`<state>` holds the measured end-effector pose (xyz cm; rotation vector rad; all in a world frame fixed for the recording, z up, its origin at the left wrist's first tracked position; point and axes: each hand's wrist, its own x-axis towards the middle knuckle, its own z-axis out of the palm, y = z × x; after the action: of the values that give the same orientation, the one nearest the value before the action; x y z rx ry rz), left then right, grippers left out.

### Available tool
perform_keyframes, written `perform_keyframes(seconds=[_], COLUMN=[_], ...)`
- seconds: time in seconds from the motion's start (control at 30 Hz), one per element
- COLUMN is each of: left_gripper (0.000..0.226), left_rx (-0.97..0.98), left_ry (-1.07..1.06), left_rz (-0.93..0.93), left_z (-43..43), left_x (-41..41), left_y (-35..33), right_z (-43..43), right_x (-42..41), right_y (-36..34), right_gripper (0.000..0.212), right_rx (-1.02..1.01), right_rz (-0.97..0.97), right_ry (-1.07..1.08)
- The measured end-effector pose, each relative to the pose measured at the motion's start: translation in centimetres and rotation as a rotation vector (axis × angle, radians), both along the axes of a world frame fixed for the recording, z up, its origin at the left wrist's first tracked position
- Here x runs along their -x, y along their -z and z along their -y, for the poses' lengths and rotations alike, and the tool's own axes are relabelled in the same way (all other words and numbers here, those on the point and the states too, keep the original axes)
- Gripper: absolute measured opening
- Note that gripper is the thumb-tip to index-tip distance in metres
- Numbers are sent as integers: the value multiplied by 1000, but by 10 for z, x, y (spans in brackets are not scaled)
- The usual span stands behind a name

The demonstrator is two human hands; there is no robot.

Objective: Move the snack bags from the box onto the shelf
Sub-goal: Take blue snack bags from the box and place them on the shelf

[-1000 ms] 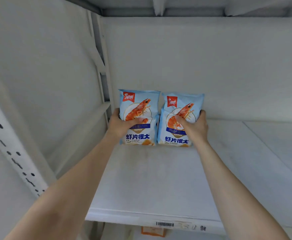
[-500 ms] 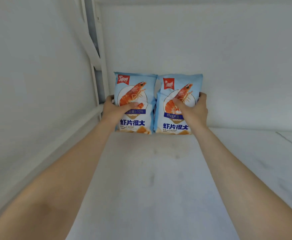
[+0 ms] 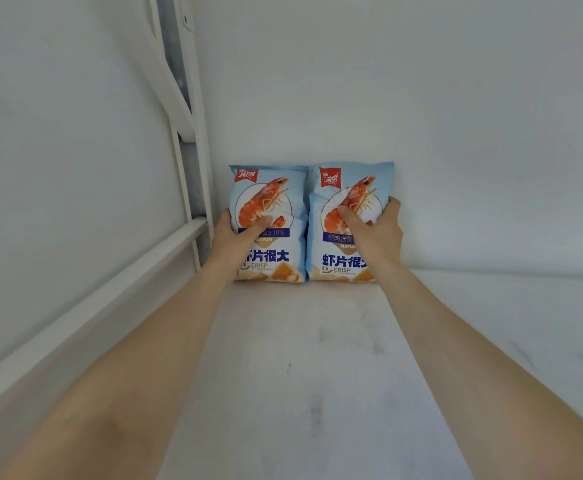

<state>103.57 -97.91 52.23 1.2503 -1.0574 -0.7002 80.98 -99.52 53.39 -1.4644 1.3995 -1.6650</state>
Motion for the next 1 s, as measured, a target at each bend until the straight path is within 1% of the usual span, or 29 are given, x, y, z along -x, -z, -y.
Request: perform_keyframes(seconds=[0.1, 0.13, 0.2, 0.23, 0.27, 0.37, 0.43, 0.53, 0.7, 1.0], left_gripper=[62, 66, 74, 80, 88, 106, 112, 116, 116, 112], left_rx=[10, 12, 32, 48, 70, 124, 122, 88, 37, 9], left_ry=[11, 3, -37, -57, -73, -135, -135, -127, -222, -256], left_rz=[27, 30, 49, 71, 108, 329, 474, 548, 592, 671], left_z=[3, 3, 0, -3, -8, -24, -34, -38, -31, -26], left_x=[0, 0, 0, 1, 2, 3, 6, 13, 10, 13], left_y=[-2, -1, 0, 1, 3, 13, 22, 31, 38, 37], right_z=[4, 3, -3, -8, -16, -37, -43, -42, -34, -21], right_x=[-1, -1, -1, 0, 2, 13, 16, 12, 4, 3], right_y=[-4, -5, -4, -2, 2, 18, 28, 36, 35, 29], right_gripper=[67, 74, 98, 106, 108, 102, 101, 101, 100, 95], right_rx=[-39, -43, -41, -30, 1, 150, 170, 163, 105, -14], right_rz=[-3, 2, -20, -74, -154, -471, -603, -670, -770, -849], right_ry=[-23, -32, -23, 3, 42, 163, 111, 34, 68, 93])
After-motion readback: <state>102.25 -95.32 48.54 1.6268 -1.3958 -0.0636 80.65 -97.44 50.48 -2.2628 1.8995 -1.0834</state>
